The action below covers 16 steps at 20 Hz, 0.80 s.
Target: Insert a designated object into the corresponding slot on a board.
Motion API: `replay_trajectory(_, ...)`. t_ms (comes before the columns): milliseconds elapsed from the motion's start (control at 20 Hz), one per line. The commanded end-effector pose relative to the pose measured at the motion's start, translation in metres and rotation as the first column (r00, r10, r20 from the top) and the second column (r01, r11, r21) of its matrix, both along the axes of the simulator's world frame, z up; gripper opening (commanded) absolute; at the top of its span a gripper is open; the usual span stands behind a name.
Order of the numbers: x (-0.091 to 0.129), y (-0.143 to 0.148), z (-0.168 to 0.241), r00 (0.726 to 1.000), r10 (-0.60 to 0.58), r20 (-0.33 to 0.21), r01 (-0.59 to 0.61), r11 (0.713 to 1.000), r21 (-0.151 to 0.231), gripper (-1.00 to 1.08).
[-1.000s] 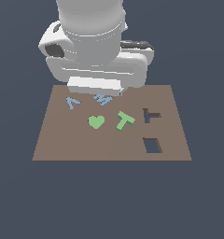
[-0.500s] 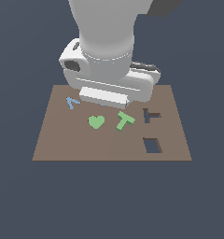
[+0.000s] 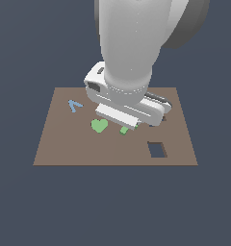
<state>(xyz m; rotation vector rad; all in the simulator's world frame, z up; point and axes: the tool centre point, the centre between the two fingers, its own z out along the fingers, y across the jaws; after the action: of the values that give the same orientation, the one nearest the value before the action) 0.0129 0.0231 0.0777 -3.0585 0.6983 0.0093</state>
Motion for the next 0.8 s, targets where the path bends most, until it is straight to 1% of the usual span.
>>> replay_trajectory(0, 0.004, 0.005, -0.009, 0.999, -0.042, 0.002, 0.042, 0.999, -0.002, 1.00)
replay_trajectory(350, 0.013, 0.013, -0.025, 0.993, -0.114, 0.005, 0.114, 0.993, -0.005, 1.00)
replay_trajectory(750, 0.016, 0.014, -0.028, 0.992, -0.127, 0.005, 0.127, 0.992, -0.006, 1.00)
